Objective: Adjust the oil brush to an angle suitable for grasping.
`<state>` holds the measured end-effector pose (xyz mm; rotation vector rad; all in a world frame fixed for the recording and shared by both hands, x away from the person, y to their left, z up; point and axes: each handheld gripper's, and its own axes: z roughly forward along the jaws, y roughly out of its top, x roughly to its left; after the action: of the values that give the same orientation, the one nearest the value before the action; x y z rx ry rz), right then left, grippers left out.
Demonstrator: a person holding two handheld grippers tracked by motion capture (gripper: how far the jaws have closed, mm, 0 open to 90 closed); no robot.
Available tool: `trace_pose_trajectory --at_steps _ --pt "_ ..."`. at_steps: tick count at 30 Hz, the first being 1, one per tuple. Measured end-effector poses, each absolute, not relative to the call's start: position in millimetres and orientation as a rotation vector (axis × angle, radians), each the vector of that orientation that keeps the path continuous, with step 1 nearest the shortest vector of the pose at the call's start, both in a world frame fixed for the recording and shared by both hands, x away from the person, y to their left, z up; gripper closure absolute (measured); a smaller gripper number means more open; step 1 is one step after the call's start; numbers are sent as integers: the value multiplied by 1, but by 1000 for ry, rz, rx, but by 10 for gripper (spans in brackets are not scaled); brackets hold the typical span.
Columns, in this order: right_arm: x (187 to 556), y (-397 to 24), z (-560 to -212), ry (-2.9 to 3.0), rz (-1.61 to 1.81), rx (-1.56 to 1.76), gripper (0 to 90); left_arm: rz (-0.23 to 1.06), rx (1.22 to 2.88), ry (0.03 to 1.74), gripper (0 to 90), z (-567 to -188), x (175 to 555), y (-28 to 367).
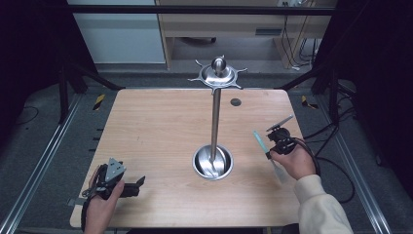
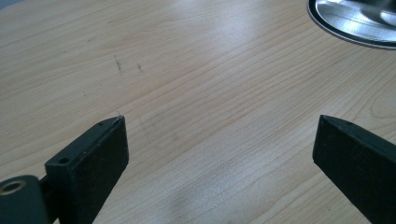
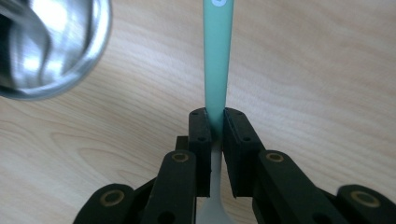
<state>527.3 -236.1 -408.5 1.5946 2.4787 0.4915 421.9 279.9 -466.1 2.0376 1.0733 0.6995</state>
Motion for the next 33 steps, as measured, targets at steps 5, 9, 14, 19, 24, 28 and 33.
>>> trace_pose_trajectory --at_steps 5,9,14,19,24,28,33 --pt "516 -241 -374 2428 627 1528 820 704 2036 1080 32 -466 422 280" --pt "506 -248 -347 2369 769 1449 820 707 2040 1087 32 -467 422 280" --pt "493 -256 -324 2303 899 1394 820 703 2037 1096 32 -468 423 282" --pt "483 -260 -308 2245 981 1351 820 706 2035 1091 32 -467 423 282" --pt "476 -264 -293 2208 1027 1307 820 703 2033 1088 32 -467 423 281" --pt "468 -267 -283 2171 1085 1290 820 703 2037 1086 32 -467 423 281" --pt "459 -270 -274 2140 1150 1263 820 704 2037 1090 32 -467 423 282"
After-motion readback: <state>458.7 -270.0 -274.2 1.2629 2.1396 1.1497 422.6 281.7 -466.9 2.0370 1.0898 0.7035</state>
